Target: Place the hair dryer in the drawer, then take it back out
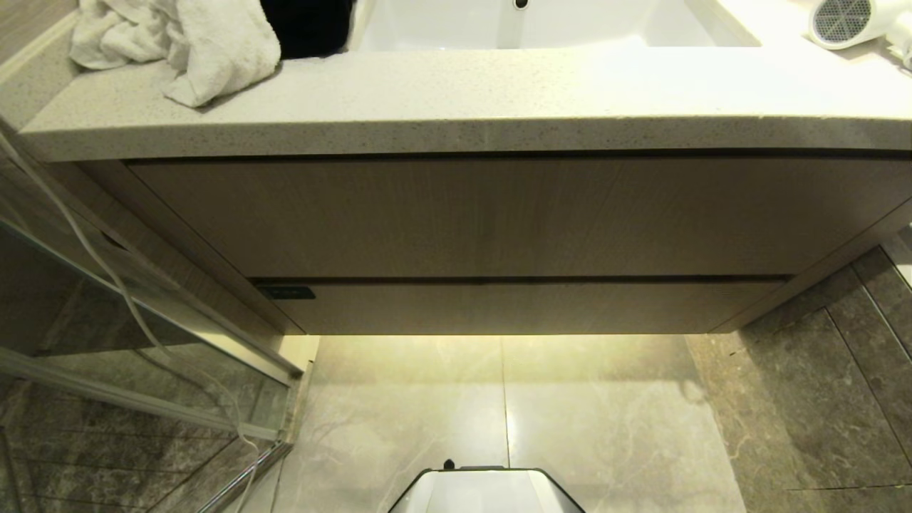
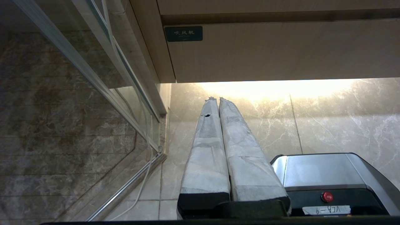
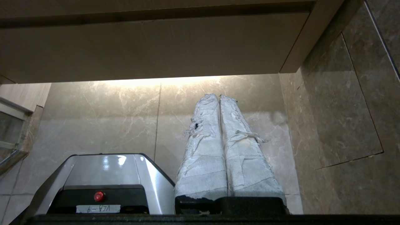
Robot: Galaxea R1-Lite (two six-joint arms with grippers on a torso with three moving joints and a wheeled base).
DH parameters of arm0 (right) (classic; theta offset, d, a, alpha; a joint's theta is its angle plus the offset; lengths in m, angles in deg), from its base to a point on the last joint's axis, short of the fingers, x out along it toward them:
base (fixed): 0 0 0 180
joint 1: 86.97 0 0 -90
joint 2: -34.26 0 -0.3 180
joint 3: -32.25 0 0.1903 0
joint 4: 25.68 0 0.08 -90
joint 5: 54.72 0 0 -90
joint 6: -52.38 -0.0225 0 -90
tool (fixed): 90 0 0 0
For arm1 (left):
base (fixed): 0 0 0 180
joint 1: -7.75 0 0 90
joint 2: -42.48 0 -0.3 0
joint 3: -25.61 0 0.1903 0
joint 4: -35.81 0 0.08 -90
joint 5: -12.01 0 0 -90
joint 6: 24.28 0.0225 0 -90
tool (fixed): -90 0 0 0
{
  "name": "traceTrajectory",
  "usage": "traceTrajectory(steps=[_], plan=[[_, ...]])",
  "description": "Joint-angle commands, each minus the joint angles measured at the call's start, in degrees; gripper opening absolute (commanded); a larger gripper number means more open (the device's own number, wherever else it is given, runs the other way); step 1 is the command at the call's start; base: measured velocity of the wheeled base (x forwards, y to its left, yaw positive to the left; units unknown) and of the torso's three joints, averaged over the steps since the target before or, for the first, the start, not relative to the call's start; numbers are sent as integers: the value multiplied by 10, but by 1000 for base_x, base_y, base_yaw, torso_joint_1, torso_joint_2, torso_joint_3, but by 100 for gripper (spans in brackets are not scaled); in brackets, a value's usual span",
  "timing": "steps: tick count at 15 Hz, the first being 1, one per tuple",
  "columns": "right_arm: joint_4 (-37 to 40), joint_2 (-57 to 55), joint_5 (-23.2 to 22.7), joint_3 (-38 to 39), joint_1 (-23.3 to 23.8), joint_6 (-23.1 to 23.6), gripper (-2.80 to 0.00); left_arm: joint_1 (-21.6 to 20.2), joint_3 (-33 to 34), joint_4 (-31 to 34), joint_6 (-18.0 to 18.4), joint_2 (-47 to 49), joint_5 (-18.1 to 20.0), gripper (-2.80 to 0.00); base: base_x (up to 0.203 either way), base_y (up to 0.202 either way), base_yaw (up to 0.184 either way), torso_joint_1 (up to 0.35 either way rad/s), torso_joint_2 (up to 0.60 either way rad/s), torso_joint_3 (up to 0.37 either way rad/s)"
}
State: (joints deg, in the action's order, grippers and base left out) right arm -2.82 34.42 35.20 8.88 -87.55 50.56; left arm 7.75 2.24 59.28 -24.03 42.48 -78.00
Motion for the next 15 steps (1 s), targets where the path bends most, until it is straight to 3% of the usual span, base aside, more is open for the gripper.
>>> traceTrajectory(steps=[1,15], plan=[[0,-1,0,0,0,1,-280,0,0,0,0,-1,-1,-280,0,0,0,0,0,0],[0,-1,0,0,0,-3,-280,0,0,0,0,0,0,-280,0,0,0,0,0,0]])
